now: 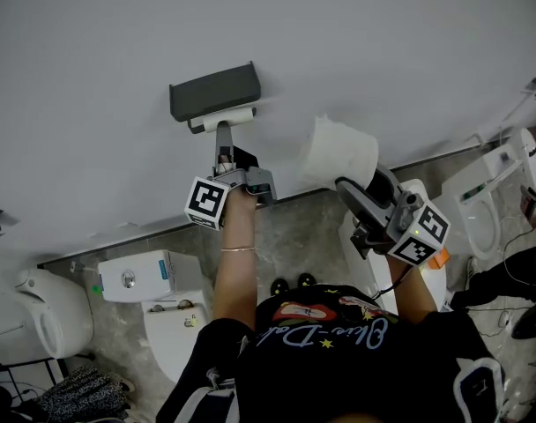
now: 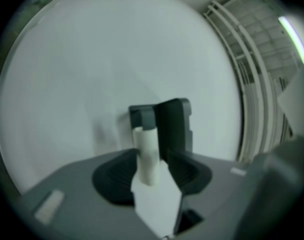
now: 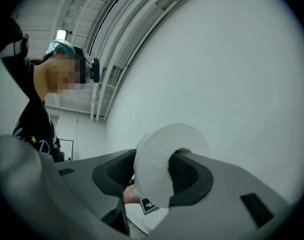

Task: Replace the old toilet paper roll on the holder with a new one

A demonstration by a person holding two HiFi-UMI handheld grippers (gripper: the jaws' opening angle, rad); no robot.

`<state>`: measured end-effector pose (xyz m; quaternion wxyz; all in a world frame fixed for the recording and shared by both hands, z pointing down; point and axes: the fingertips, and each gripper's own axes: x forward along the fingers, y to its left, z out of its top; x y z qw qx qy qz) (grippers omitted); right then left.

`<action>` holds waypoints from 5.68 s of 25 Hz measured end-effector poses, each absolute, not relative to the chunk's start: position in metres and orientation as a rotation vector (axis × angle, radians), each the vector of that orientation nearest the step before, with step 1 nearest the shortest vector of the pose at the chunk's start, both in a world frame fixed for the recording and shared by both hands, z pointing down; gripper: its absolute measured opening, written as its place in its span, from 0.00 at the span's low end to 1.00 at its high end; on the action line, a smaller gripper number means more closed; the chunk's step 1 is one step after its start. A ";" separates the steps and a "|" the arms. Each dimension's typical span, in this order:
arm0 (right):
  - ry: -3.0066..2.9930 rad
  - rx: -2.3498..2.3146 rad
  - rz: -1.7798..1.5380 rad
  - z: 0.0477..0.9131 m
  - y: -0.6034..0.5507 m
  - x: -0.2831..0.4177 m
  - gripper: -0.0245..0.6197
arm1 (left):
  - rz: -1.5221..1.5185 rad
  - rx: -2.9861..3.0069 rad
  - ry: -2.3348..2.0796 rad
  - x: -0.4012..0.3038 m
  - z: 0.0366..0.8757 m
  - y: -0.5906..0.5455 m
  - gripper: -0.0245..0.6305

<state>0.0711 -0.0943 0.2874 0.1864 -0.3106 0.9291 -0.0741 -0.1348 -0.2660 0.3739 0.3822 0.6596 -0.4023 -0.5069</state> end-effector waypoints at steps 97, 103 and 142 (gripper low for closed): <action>2.584 -0.794 -0.242 0.285 -0.120 0.106 0.36 | -1.432 1.834 -1.006 -0.131 0.303 -0.117 0.26; 2.591 -0.799 -0.247 0.290 -0.124 0.104 0.36 | -1.415 1.840 -1.018 -0.134 0.303 -0.119 0.26; 2.885 -0.384 -0.391 0.363 -0.283 -0.023 0.36 | -1.464 1.742 -1.175 -0.206 0.315 -0.112 0.26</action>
